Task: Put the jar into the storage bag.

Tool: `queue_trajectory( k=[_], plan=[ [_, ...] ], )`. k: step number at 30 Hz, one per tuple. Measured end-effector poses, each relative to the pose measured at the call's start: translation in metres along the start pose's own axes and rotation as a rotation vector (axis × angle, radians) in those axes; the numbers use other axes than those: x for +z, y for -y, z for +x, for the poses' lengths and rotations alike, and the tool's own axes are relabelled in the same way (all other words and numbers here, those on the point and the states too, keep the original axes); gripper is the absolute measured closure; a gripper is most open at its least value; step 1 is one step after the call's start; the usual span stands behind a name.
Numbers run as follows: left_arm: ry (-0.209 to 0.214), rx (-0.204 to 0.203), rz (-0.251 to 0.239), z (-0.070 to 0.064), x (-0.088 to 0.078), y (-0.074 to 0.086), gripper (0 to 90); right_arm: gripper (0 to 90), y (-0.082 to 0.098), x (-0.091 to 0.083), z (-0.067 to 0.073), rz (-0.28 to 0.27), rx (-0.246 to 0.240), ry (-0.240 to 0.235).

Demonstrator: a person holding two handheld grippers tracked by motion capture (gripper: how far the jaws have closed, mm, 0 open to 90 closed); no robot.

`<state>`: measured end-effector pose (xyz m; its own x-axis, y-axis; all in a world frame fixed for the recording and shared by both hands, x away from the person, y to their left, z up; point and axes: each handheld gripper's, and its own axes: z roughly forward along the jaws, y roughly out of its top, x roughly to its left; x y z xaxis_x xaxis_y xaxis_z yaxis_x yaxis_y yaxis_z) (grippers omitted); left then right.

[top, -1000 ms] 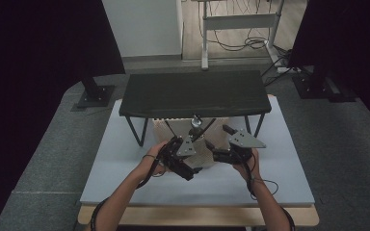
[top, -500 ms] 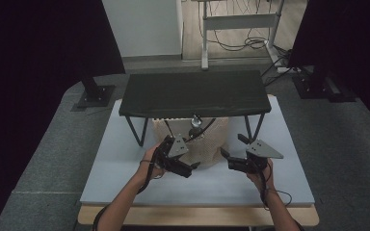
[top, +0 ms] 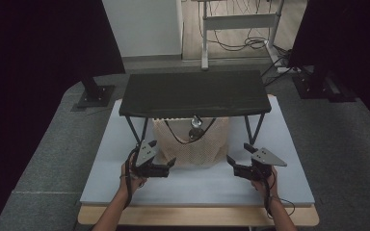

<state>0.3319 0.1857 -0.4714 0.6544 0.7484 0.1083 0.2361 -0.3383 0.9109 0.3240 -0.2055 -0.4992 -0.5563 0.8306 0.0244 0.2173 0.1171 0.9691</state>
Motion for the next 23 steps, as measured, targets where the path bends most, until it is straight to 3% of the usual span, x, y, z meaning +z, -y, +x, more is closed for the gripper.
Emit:
queue_trajectory(
  k=[5,8,11,13,21,23],
  plan=[
    [-0.021,-0.065,0.057,0.007,-0.001,0.031,4.4,15.7,0.011,-0.003,-0.004,0.038,-0.001,0.021],
    [-0.050,-0.109,0.062,0.012,-0.001,0.043,4.5,15.7,0.018,-0.004,-0.007,0.068,0.013,0.046],
    [-0.084,-0.096,0.092,0.017,-0.001,0.046,4.7,15.7,0.023,-0.003,-0.010,0.091,0.013,0.069],
    [-0.066,-0.113,0.087,0.019,-0.002,0.049,5.4,15.5,0.024,-0.003,-0.010,0.095,0.006,0.077],
    [-0.062,-0.080,0.137,0.015,0.004,0.060,5.2,14.2,0.024,-0.001,-0.009,0.103,-0.032,0.100],
    [-0.049,-0.090,0.132,0.016,0.004,0.060,5.1,14.3,0.025,-0.002,-0.009,0.104,-0.039,0.098]
  ],
)
